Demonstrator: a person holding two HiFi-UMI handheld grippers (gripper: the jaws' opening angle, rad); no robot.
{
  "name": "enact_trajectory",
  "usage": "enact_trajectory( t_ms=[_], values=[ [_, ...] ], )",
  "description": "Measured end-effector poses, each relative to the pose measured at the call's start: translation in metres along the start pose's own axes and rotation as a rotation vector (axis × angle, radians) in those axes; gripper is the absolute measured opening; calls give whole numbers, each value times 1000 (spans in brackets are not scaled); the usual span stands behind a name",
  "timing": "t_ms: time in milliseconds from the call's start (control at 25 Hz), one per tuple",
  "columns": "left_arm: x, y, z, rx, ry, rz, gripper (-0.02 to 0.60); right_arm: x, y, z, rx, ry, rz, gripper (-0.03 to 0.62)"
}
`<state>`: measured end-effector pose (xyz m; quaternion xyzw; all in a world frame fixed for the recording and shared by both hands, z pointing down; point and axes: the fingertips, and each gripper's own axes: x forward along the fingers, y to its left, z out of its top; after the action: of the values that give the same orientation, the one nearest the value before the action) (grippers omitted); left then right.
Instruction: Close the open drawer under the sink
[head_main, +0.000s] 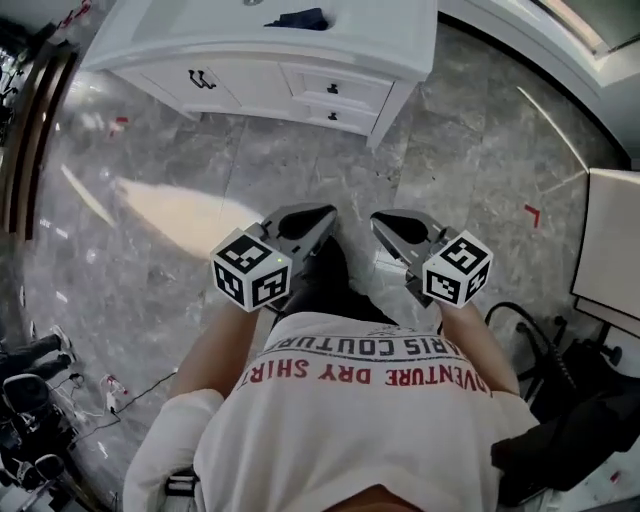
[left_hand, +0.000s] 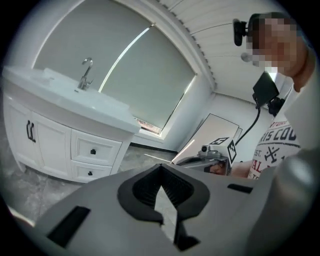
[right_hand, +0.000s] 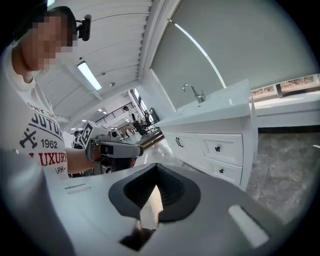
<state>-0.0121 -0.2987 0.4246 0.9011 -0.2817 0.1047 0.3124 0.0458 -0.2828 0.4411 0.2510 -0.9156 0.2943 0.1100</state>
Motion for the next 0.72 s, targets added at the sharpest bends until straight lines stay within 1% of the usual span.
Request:
enact_trajectory(
  t_ms=[80, 160, 240, 360, 440, 600, 720],
  values=[
    [-40, -51, -3, 33, 0, 13, 2, -28, 51, 3, -25, 12, 23, 0],
    [-71, -92, -9, 55, 1, 8, 3, -52, 91, 5, -45, 16, 36, 0],
    [-96, -125, -15, 74, -7, -4, 2, -69, 124, 5, -69, 13, 45, 0],
    [-128, -160, -24, 116, -19, -18, 2, -83, 166, 1, -102, -4, 47, 0],
    [-152, -182, -39, 143, -15, -23, 2, -90, 200, -12, -112, -17, 43, 0],
    [-213, -223, -78, 201, -6, 13, 2, -106, 281, -54, -130, -31, 42, 0],
    [-262, -262, -106, 220, -19, 13, 3, -123, 344, -82, -150, -81, 33, 0]
  ],
)
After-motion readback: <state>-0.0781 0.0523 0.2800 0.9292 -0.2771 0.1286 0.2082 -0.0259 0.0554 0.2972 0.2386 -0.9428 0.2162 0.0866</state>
